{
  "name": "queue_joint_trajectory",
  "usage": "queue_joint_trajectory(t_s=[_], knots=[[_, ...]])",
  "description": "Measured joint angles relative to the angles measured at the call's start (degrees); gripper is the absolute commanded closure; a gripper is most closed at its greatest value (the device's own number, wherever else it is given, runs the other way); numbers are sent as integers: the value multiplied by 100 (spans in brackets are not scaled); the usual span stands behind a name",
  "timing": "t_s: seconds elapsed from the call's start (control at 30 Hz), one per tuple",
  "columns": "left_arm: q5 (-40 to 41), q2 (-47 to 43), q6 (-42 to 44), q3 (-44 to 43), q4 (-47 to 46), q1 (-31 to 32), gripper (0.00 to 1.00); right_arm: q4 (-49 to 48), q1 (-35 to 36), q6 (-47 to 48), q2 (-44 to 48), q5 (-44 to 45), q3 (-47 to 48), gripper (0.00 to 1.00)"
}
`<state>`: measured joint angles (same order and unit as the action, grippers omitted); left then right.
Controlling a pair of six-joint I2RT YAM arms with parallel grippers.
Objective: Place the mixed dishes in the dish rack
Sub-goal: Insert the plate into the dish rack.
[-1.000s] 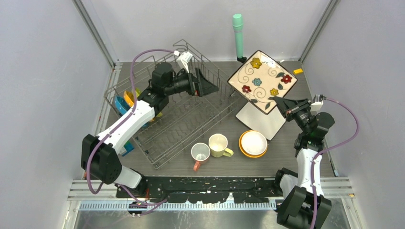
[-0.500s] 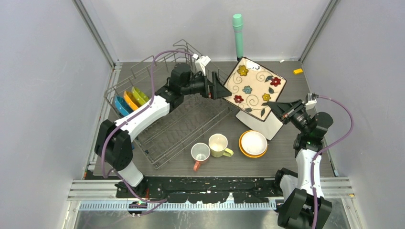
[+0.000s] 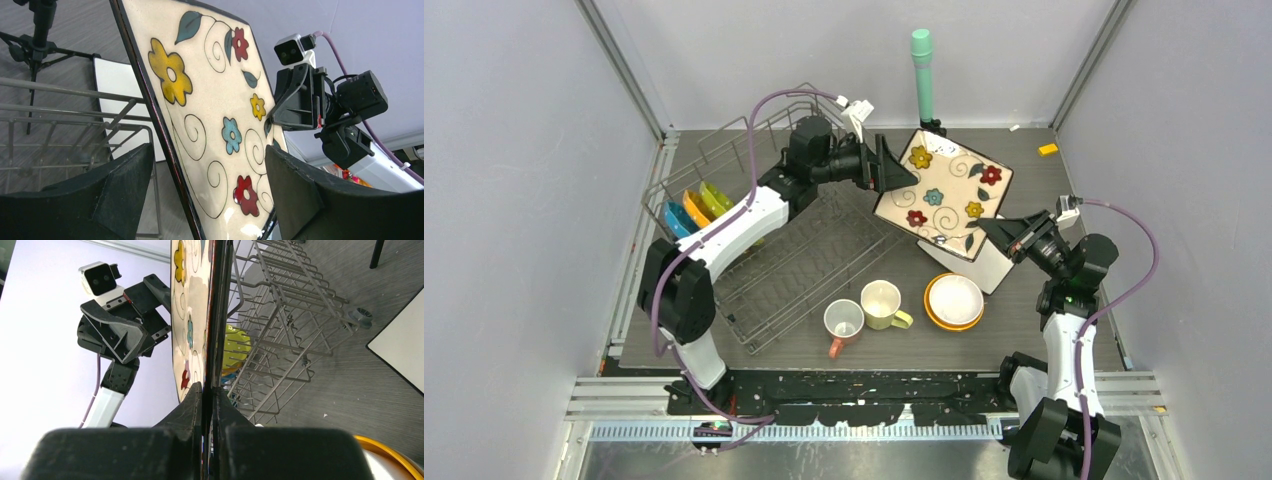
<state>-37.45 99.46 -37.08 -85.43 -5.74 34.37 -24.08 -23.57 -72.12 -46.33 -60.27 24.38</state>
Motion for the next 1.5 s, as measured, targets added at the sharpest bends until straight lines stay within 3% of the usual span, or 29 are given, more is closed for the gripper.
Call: queue_joint_trajectory(t_s=[0.23, 0.7, 0.93, 1.03, 1.17, 1.27, 1.43, 1.5], knots=[[-243, 59, -2, -2, 44, 0, 19, 22, 61, 50, 22, -17, 0, 100], [-417, 61, -44, 2, 39, 31, 39, -472, 190, -245, 20, -199, 11, 100], [-365, 61, -46, 61, 37, 42, 55, -544, 214, -280, 17, -315, 28, 100], [-282, 61, -59, 107, 11, 42, 68, -542, 225, -267, 17, -313, 31, 100], [-221, 44, -238, 142, -7, 48, 77, -446, 236, -138, 4, -299, 31, 100], [-173, 7, -299, 144, 9, 48, 100, -457, 254, -98, 0, -286, 37, 100], [-7, -39, -326, 146, 157, 72, 100, -319, 269, 31, -7, -267, 66, 99], [70, -79, -328, 151, 247, 79, 100, -162, 289, 138, -7, -245, 116, 94]])
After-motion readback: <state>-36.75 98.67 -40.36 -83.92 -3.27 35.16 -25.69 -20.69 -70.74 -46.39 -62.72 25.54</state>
